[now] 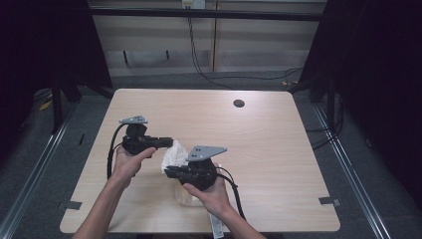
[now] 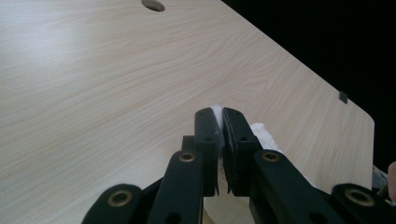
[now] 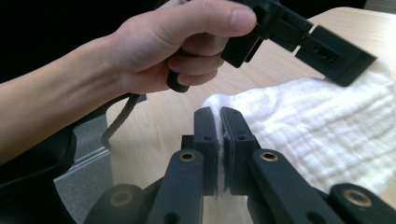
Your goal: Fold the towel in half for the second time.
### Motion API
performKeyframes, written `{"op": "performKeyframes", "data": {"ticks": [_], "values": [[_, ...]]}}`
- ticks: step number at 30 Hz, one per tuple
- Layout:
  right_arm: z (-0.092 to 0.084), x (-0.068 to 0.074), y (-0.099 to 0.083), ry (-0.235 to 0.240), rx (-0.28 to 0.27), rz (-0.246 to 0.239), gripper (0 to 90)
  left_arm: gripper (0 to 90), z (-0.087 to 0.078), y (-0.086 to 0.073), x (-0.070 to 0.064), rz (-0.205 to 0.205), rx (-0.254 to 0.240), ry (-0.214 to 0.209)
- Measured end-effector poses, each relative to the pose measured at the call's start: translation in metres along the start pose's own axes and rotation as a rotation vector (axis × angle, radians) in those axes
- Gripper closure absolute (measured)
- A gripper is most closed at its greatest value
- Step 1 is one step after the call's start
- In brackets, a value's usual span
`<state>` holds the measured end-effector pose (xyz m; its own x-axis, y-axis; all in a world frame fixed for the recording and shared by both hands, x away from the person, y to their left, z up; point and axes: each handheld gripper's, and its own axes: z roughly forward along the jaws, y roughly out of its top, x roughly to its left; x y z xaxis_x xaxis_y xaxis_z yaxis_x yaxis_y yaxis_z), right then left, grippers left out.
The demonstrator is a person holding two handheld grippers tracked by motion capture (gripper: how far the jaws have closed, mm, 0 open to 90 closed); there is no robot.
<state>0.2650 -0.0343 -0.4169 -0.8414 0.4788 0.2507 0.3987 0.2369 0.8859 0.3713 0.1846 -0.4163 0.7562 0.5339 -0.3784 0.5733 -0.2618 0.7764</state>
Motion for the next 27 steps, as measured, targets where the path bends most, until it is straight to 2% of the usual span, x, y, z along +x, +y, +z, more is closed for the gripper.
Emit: {"op": "performKeyframes", "data": {"ticks": [3, 11, 18, 27], "values": [[-0.009, -0.003, -0.004, -0.015, -0.013, 0.010, 85.3, 85.5, 0.009, 0.003, -0.004, 0.019, 0.018, 0.005], [-0.025, -0.009, -0.016, -0.057, -0.011, 0.027, 85.3, 85.5, 0.032, 0.003, -0.013, 0.029, 0.048, -0.010], [-0.036, -0.012, -0.026, -0.086, -0.015, 0.044, 85.3, 85.5, 0.047, 0.004, -0.017, 0.022, 0.060, -0.026], [-0.054, -0.019, -0.046, -0.165, -0.009, 0.069, 84.8, 85.4, 0.071, 0.003, -0.023, 0.038, 0.097, -0.022]]}}
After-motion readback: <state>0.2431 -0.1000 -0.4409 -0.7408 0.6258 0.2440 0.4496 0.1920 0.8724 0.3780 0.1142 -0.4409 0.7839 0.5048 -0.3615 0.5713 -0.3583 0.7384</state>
